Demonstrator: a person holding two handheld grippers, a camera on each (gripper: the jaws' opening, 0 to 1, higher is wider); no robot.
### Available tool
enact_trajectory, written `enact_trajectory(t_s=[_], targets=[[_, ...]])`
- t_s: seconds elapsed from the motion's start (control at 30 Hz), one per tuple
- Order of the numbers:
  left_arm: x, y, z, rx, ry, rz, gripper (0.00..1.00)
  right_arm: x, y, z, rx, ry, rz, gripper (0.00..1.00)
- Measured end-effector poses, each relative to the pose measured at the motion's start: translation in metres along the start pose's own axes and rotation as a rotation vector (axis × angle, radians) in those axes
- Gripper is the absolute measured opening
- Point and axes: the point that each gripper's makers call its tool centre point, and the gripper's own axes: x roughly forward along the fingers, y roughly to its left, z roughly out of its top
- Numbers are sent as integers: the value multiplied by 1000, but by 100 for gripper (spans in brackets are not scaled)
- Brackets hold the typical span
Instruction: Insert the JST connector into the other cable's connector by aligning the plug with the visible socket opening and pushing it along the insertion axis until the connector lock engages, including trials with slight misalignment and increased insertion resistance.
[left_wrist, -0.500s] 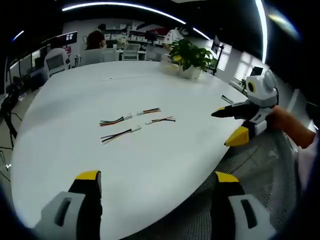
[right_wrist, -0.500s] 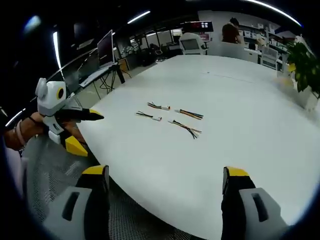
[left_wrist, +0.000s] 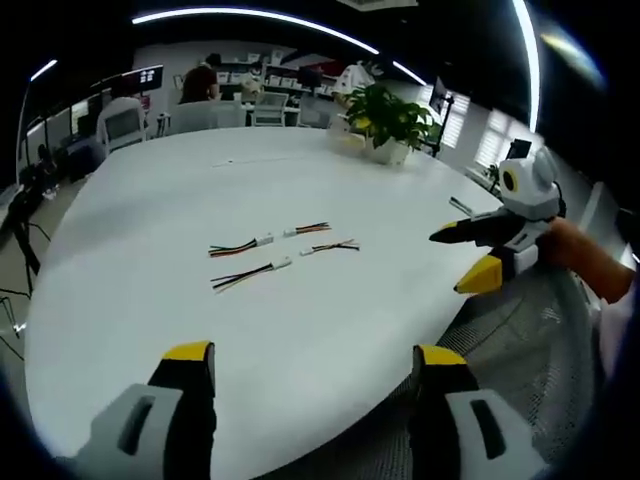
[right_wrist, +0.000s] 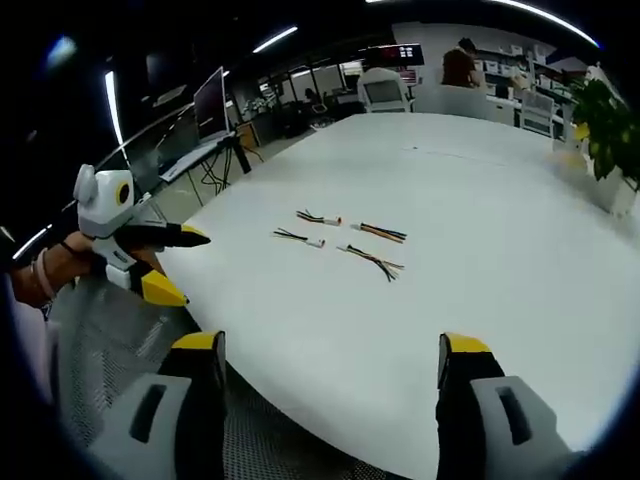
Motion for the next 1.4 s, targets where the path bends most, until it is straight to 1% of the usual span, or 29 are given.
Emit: enact_trajectory(t_s=[0.13,0.23,0.37,0.5,0.6,0.63,0.7,0.77,0.8,1.0,1.2,1.23,1.33,1.4], targets=[[0,0,0,-3,-1,0,78,-1,1,5,-9,-23,4,87],[-1,0,1,4,-5,3,78,-2,-1,7,-4,-35,-1,87],[-1,1,3,-11,-14,7,77,-3,-2,10,18,-57,-1,85],[-5,7,12,-59,-61,27,74,-3,-2,10,10,-55,-2,85],[-6,7,15,-66,-78,29,74,-6,0,17,12,-88,7,87],[-6,7,16,-65,-81,29,74,-7,1,20,23,-107,12,88],[-6,5,17,-66,-88,23,75,-8,1,23,45,-124,22,89],[-6,5,17,-68,-88,23,76,-7,0,23,58,-127,24,89],[-6,6,16,-69,-84,22,75,-7,0,20,61,-115,21,88],[-5,6,16,-74,-82,21,75,-5,1,18,44,-100,23,87],[-5,2,13,-52,-69,-6,77,-5,3,17,35,-89,35,88],[-5,2,12,-47,-59,-8,77,-5,4,17,39,-91,39,87],[-4,2,11,-43,-56,-14,77,-6,2,25,71,-133,47,86],[-5,1,13,-74,-65,-26,76,-7,0,27,72,-143,46,82]])
